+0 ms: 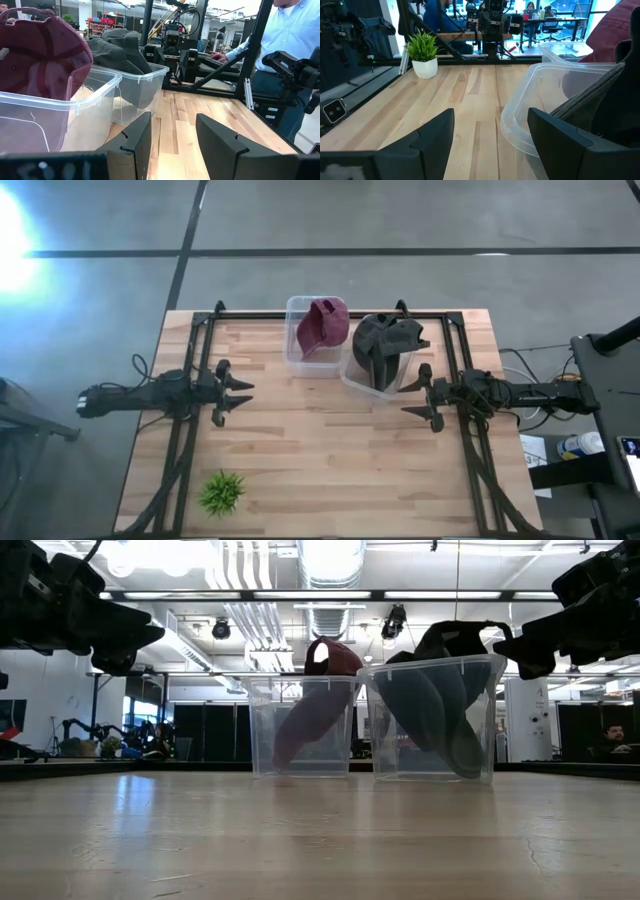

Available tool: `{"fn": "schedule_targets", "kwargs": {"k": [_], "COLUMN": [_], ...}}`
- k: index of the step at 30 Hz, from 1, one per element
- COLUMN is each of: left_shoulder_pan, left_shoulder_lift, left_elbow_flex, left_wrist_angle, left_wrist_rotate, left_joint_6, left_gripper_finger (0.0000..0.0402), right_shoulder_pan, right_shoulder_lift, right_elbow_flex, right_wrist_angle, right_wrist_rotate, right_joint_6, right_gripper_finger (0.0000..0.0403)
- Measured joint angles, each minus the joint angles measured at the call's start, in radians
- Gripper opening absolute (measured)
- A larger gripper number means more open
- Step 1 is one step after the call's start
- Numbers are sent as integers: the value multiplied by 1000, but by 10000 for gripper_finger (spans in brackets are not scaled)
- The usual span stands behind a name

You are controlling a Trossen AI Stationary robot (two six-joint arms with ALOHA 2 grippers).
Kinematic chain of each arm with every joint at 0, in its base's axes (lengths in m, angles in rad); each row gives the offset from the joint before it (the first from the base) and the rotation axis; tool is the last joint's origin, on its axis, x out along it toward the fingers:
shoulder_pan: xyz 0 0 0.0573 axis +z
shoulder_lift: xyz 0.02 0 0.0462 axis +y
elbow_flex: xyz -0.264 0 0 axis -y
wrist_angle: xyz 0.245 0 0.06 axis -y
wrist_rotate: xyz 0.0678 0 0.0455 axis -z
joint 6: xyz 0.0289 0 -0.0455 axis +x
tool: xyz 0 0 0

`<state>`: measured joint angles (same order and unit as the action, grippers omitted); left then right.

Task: Pick & Place hat
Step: Return to Home Position

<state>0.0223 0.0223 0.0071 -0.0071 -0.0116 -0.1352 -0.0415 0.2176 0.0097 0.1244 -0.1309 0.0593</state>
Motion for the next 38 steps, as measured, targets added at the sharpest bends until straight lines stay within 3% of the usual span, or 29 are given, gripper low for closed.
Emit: {"fn": "schedule_targets", "kwargs": {"k": [38], "left_shoulder_pan": [0], "left_shoulder_lift": [0], "left_elbow_flex": [0], "left_wrist_angle": [0], "left_wrist_rotate": [0], "left_joint_6": [0], "left_gripper_finger": [149], "right_shoulder_pan": [0], "right_shoulder_lift": [0], "right_elbow_flex": [0], "right_wrist_angle": [0], "right_wrist_rotate": [0], "right_joint_6": [0], "right_gripper_finger": [247]}}
